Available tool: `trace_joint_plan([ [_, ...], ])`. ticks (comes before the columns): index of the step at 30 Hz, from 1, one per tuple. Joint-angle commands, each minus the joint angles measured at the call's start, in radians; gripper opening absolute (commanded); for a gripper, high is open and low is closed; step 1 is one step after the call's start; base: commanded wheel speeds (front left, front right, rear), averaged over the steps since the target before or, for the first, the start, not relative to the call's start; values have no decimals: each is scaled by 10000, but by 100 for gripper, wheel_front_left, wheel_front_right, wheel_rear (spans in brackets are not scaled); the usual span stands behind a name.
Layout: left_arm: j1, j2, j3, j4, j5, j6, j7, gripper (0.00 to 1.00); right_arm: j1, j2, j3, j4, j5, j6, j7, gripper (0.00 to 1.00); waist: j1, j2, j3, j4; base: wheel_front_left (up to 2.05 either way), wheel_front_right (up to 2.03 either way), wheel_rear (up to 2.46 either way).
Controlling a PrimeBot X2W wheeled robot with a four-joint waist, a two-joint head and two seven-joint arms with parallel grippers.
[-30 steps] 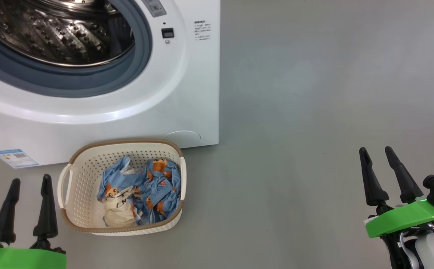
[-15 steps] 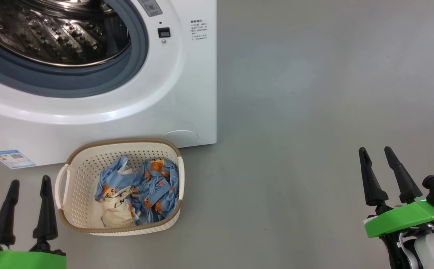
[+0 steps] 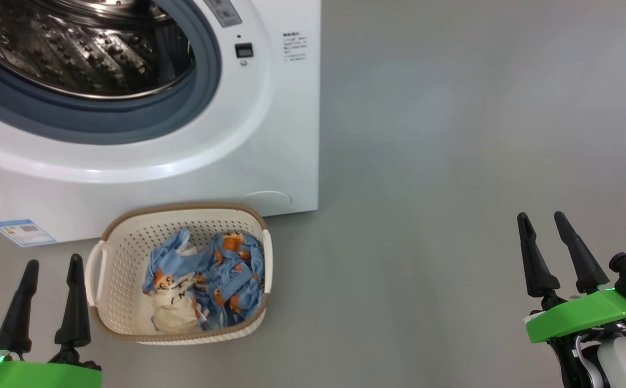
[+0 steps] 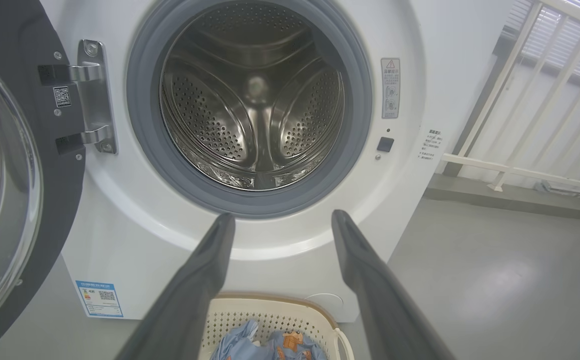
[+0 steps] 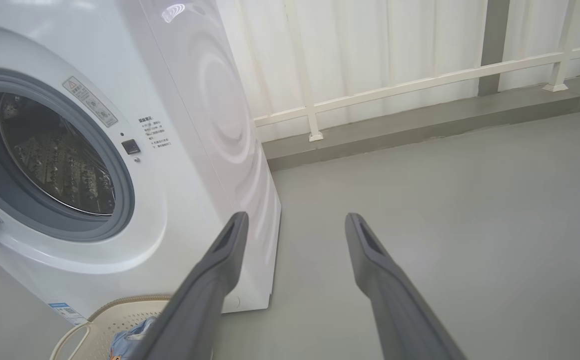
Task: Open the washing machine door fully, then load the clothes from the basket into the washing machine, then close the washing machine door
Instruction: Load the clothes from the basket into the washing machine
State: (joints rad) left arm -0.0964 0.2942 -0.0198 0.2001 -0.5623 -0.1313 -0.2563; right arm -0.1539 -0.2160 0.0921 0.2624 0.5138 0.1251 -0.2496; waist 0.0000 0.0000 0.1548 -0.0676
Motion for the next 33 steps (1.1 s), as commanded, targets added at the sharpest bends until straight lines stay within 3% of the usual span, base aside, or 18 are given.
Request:
trace_joint_plan([
  [1,-314,363,352,-154,-41,6,-55,100,-12,-119,185,-237,156,56,-122,100,0,0,-7,2,56,-207,152],
  [14,-443,354,437,-279,55,6,-55,100,-24,-110,199,-251,150,56,-122,100,0,0,22,46,57,-192,135],
  [33,-448,181,304,-60,-8,6,-55,100,-117,-67,282,-243,148,56,-122,100,0,0,136,113,4,-10,6],
])
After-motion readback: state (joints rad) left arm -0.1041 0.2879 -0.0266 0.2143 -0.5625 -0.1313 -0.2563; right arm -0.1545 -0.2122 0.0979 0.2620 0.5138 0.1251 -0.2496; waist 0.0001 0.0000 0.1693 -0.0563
